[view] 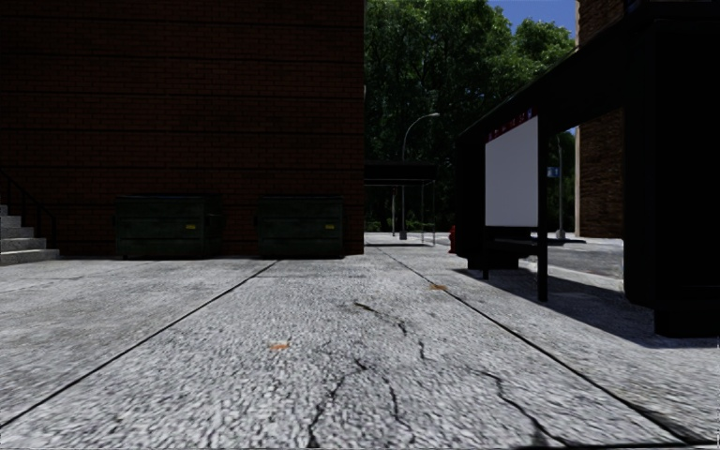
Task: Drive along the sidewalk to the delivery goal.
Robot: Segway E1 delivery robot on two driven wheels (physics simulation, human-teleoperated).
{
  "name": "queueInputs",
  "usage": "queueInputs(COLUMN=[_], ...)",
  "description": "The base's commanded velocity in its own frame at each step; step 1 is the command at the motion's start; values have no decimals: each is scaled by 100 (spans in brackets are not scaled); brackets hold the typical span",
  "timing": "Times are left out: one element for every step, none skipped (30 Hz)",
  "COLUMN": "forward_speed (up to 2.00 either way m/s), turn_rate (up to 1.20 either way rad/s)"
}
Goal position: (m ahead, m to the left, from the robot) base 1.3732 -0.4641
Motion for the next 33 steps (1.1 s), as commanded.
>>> queueInputs(forward_speed=[200, 200, 200, 200, 200, 200, 200, 200, 200, 200, 200, 200, 200, 200, 200, 200, 200, 200, 200, 200, 200, 200, 178, 0, 0, 0, 0, 0, 0, 0, 0, 0, 0], turn_rate=[0, 0, -12, -25, -25, -31, -32, -32, -32, -19, 0, 0, 0, 0, 0, 0, 0, 0, 0, 0, 0, 0, 0, 0, 0, 0, 0, 0, 0, 0, 0, 0, 0])
